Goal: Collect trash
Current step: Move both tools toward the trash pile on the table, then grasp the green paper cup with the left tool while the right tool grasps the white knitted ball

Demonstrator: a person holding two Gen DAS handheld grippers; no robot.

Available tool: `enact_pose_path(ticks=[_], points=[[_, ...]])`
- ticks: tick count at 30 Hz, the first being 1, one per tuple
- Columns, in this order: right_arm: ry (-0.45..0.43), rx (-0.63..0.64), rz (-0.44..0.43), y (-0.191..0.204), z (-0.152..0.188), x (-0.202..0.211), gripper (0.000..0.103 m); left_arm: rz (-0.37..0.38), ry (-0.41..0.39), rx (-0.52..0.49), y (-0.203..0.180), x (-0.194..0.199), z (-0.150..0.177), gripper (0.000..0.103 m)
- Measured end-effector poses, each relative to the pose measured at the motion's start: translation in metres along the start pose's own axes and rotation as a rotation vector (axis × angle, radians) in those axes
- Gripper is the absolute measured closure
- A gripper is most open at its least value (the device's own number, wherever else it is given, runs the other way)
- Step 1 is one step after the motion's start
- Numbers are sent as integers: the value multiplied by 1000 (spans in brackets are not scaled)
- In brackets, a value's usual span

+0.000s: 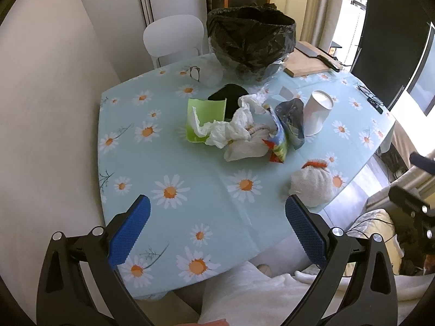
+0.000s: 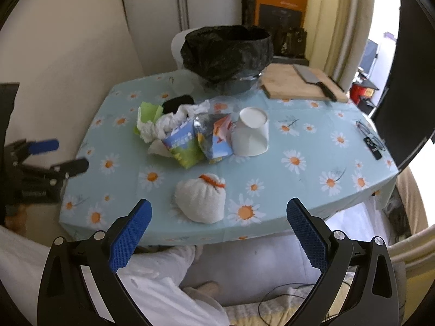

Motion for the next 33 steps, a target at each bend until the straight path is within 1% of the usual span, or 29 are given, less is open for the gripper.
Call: enact_pose_path(ticks=[4, 6, 11, 18, 21, 24, 28, 30, 33], points=[[23, 11, -5, -1, 0, -8, 8, -15, 18, -4, 4, -10, -9, 6], [40, 12, -11, -3, -2, -14, 8, -4, 27, -3, 7, -14, -13, 6], [74, 40, 15, -3, -6, -29, 8, -20, 45, -3, 12, -25, -22, 6], [132, 48, -35, -5, -12, -53, 9, -33, 64, -15, 19, -40, -34, 6], [167, 104, -30, -1, -12, -68, 9, -48, 68, -22, 23, -51, -40, 6], [205, 161, -34, 2, -9, -78, 9, -43, 87, -2, 29, -63, -43, 6], [250, 164, -71, 3, -8, -93, 9, -24, 117, 0, 32, -78, -48, 6], [262, 171, -69, 4, -8, -100, 9, -28, 119, -7, 34, -84, -52, 6], [273, 159, -53, 3, -10, -113, 8, -15, 139, -4, 36, -96, -59, 6]])
Point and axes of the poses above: each gripper's, at about its wrist camera, not at the fingertips, and x roughly against the way its jaws point, y to its left, z to its underside, the point moved 2 cm from there along -x, roughly the way its jaws point, and after that the axes turned 4 degrees about z, right-handed, at the moved point
